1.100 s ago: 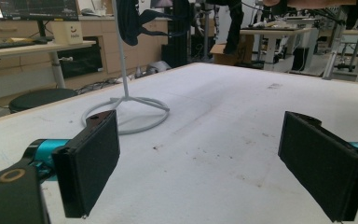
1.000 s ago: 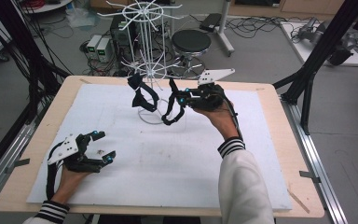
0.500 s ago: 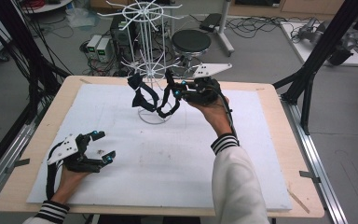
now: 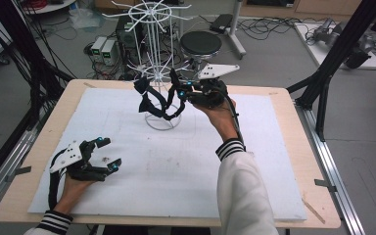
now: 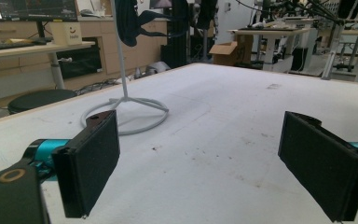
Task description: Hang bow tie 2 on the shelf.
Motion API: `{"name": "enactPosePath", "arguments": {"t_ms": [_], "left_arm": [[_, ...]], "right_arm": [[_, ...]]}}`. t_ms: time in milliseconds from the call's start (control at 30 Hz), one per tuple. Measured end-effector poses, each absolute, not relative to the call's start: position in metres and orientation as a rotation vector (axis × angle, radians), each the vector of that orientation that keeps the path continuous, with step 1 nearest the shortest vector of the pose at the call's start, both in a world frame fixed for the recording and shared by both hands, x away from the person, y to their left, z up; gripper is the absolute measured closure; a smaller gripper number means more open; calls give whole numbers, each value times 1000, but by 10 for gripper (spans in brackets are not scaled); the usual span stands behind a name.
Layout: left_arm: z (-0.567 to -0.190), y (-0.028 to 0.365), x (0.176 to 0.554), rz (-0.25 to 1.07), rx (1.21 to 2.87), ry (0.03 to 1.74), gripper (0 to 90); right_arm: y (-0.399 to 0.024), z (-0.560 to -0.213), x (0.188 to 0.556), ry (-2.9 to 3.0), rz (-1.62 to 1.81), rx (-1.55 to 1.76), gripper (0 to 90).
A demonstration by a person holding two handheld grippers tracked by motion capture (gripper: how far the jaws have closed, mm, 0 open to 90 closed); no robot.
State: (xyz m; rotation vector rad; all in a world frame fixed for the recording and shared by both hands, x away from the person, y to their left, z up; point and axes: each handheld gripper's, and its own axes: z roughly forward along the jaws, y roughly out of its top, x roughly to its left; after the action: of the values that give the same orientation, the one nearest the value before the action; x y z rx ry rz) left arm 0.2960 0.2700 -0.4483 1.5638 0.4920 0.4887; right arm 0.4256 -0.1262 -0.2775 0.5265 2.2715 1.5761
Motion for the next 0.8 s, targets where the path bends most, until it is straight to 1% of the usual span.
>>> {"name": "enactPosePath", "arguments": {"t_ms": [267,800], "left_arm": [[-448,270,296,489,1569,489,130],[-449,269,296,485,1571,488,130]], "right_arm": [[-121,-278,430,2245,1565,561,755],[-115,-288,440,2252,1530,670,752]]}}
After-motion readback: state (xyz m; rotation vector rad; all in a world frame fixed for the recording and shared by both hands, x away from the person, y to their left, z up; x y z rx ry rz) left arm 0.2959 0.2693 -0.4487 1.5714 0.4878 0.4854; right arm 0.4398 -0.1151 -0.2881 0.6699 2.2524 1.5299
